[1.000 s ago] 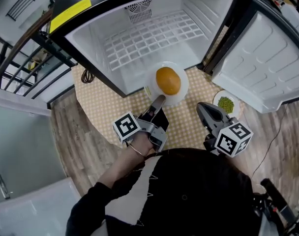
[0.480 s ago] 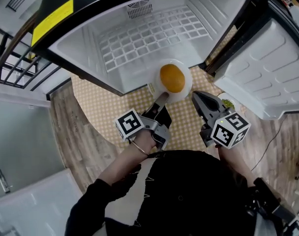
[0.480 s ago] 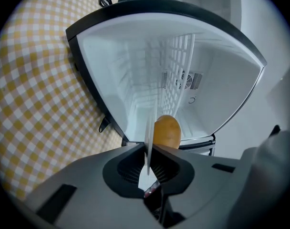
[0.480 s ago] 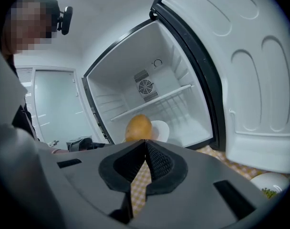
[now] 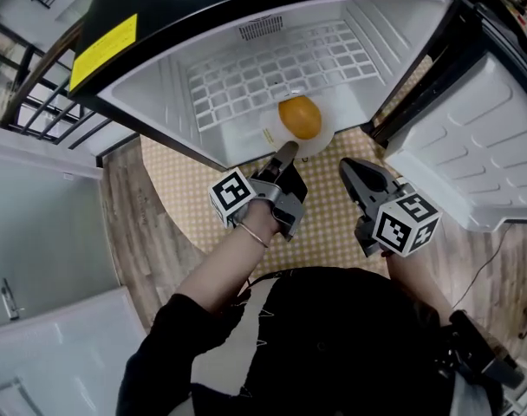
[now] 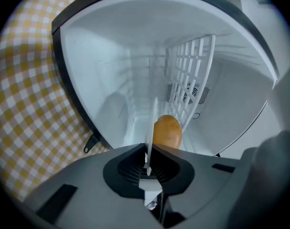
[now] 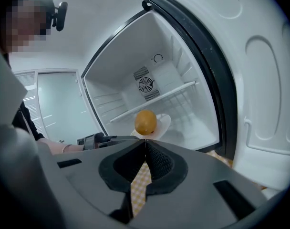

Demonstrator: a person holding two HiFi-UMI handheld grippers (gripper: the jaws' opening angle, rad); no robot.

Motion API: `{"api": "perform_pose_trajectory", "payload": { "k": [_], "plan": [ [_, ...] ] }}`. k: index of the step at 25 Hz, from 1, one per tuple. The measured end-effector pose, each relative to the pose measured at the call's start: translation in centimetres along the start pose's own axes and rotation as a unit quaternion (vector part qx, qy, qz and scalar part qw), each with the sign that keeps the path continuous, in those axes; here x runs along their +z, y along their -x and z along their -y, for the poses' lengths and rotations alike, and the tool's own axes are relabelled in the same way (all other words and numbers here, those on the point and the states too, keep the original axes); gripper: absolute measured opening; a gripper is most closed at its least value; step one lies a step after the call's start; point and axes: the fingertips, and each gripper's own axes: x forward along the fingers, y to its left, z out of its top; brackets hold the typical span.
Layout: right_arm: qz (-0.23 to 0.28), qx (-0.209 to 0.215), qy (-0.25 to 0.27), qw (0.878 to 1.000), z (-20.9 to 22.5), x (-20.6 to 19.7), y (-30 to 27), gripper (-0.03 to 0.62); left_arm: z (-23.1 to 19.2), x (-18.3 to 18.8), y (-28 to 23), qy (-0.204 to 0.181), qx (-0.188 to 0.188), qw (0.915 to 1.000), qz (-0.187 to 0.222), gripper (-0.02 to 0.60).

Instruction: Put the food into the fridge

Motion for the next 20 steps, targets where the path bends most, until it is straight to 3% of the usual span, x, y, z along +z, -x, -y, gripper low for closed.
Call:
{"api": "perform_pose_trajectory", "payload": {
  "k": [10, 20],
  "plan": [
    [-0.005, -0.003, -0.008, 1.0, 1.4, -0.1, 0.6, 0.015, -2.4, 3.9, -2.4, 0.01, 0.035, 0.9955, 0.087, 0.028],
    [-0.007, -0.015, -0.029, 0.999, 2.9, -0.8, 1.3, 0.015, -4.2, 5.6, -3.4, 0.037, 0.067, 0.9891, 0.126, 0.028]
  ]
}}
